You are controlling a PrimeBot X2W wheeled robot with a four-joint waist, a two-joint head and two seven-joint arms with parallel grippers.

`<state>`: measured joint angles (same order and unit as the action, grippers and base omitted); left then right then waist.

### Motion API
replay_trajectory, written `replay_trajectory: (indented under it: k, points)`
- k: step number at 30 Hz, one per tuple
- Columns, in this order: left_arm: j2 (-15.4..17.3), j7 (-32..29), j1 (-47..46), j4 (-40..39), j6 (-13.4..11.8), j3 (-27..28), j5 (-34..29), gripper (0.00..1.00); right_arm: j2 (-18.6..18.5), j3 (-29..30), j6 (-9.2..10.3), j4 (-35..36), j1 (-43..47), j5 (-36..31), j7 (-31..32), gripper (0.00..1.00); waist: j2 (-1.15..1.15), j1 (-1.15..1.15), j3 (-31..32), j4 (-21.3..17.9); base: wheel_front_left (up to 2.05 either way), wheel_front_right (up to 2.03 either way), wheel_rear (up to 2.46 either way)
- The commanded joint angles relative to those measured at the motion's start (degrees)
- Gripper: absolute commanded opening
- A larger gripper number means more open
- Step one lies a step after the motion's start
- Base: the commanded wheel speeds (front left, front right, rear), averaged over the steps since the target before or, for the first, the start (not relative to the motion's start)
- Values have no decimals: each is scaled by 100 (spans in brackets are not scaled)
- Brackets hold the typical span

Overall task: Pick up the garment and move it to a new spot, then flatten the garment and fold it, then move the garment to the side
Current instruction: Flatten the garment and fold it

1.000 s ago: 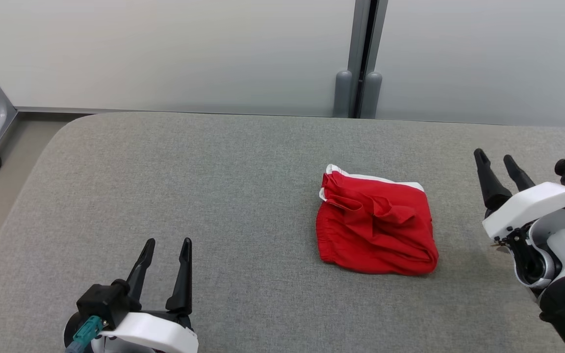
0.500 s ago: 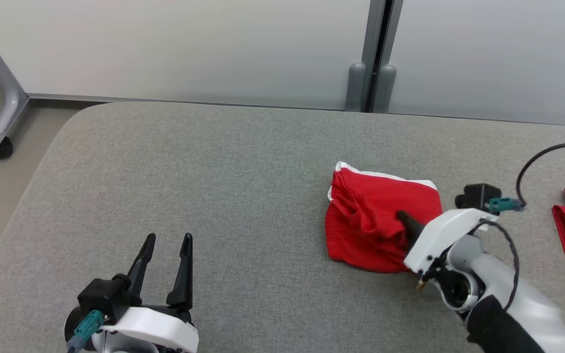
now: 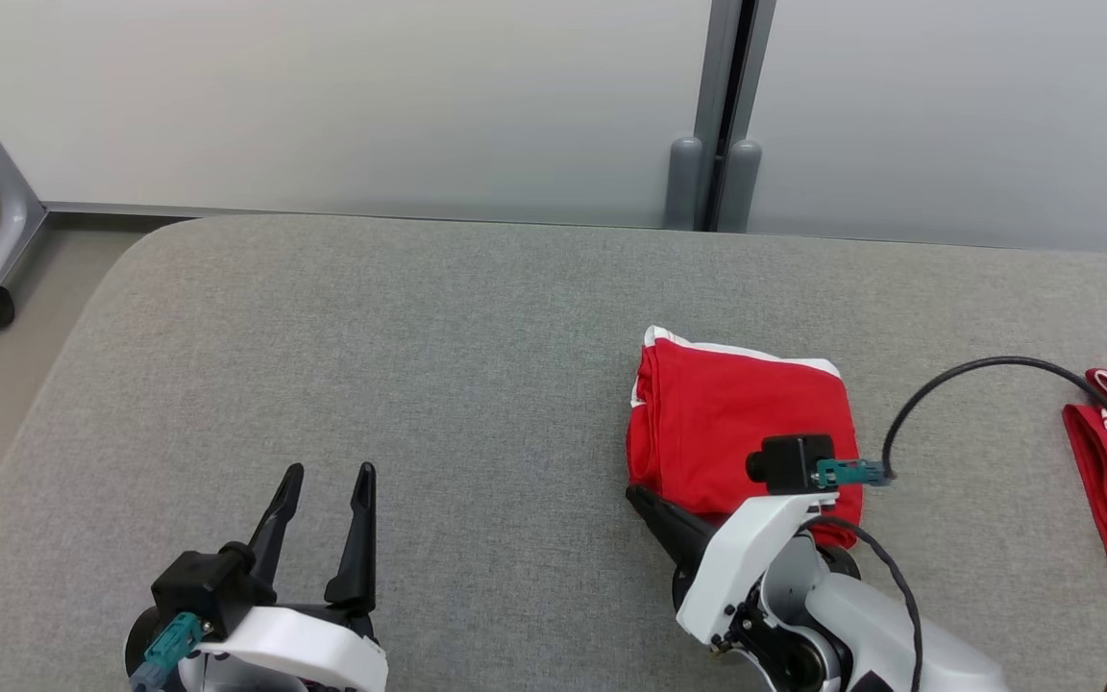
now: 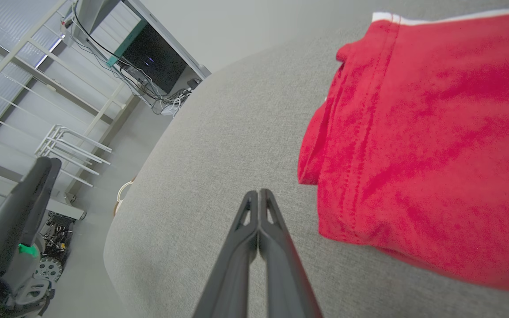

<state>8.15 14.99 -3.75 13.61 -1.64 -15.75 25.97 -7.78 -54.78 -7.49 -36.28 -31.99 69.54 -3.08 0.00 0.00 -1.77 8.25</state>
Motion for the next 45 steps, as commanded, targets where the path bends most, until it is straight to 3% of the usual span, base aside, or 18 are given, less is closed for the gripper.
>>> replay_trajectory:
  k: [1,6,7,8,9,10,15,18,23,29,34,45]
  points:
    - [31,24,37,-19,-29,33,22,100,-139,-25,-2,134,33,-52,-131,0,0,0,31,-44,0,0,0]
    - [36,24,124,-67,-53,78,20,100,-584,-6,-2,734,-55,-211,-610,2,0,0,126,-213,0,0,0]
    - [40,24,139,-76,-45,88,23,100,-684,18,-2,818,-67,-260,-693,32,0,0,143,-246,0,0,0]
    - [41,24,160,-84,-45,95,24,100,-781,56,-2,895,-81,-323,-766,48,0,0,161,-281,0,0,0]
    - [41,24,181,-97,-53,106,22,100,-880,109,-2,956,-94,-388,-837,92,0,0,179,-317,0,0,0]
    - [47,24,203,-113,-63,123,20,100,-981,175,-2,1001,-101,-461,-895,100,0,0,190,-352,0,0,0]
    - [73,24,210,-206,-94,219,15,100,-1253,590,-2,1191,-32,-690,-1084,100,0,0,222,-488,0,0,0]
    - [62,24,187,-348,-144,331,-40,100,-1486,1079,-2,1266,105,-970,-1178,100,0,0,237,-551,0,0,0]
    - [83,24,258,-570,-209,526,-112,100,-1575,2094,-2,1432,494,-1771,-1212,100,0,0,252,-642,0,0,0]
    - [15,24,315,-853,-282,654,-305,100,-1274,3479,-2,1601,1317,-2923,-1212,100,0,0,254,-679,0,0,0]
    - [-13,24,366,-941,-302,719,-680,100,-905,4262,-2,1759,1945,-3816,-1214,100,0,0,237,-686,0,0,0]
    - [-118,24,290,-581,-55,784,-1155,100,-379,4549,-2,1936,2442,-4548,-1215,100,0,0,194,-747,0,0,0]
